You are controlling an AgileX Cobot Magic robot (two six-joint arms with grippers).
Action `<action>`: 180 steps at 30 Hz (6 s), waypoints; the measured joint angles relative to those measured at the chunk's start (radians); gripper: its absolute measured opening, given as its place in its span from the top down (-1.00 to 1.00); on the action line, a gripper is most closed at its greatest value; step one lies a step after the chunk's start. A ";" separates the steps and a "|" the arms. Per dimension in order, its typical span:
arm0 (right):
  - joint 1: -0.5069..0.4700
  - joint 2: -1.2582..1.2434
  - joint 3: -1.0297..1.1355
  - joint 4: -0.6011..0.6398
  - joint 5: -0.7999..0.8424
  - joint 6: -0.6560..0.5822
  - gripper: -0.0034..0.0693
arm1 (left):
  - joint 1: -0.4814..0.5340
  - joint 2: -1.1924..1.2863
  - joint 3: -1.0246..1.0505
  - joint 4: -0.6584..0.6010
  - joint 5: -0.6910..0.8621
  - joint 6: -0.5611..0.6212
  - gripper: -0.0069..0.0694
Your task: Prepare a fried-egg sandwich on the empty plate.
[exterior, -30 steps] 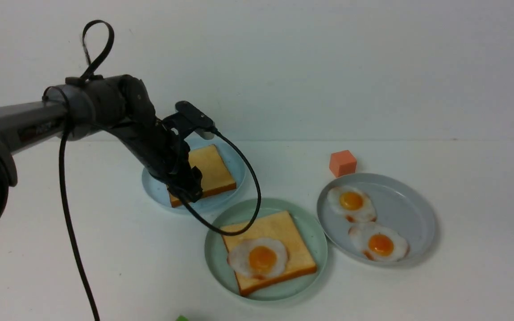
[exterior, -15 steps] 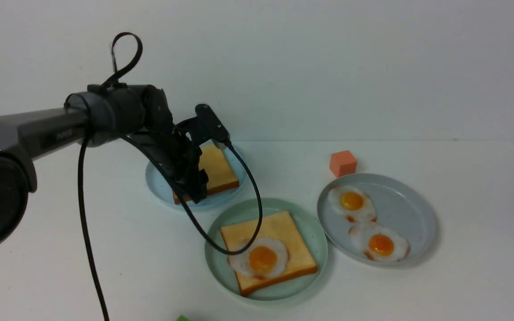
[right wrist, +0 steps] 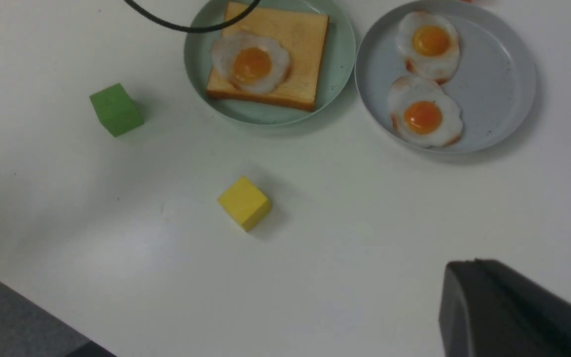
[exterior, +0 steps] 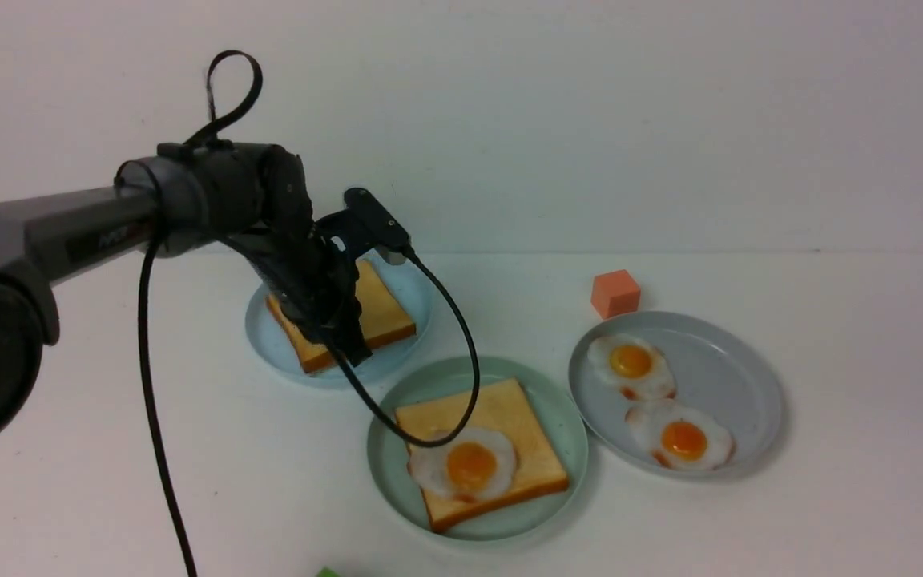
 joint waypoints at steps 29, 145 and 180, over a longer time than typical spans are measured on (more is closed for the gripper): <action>0.000 -0.214 0.000 -0.175 0.003 0.075 0.82 | -0.424 -0.299 0.401 0.085 -0.166 -0.200 0.85; -0.796 -0.769 1.148 0.076 -0.884 -0.004 0.92 | -0.424 -1.967 1.606 -0.313 -0.651 -0.408 0.81; -0.798 -0.769 1.148 0.076 -0.883 -0.004 0.85 | 0.260 -2.174 1.724 0.180 -0.517 -1.058 0.85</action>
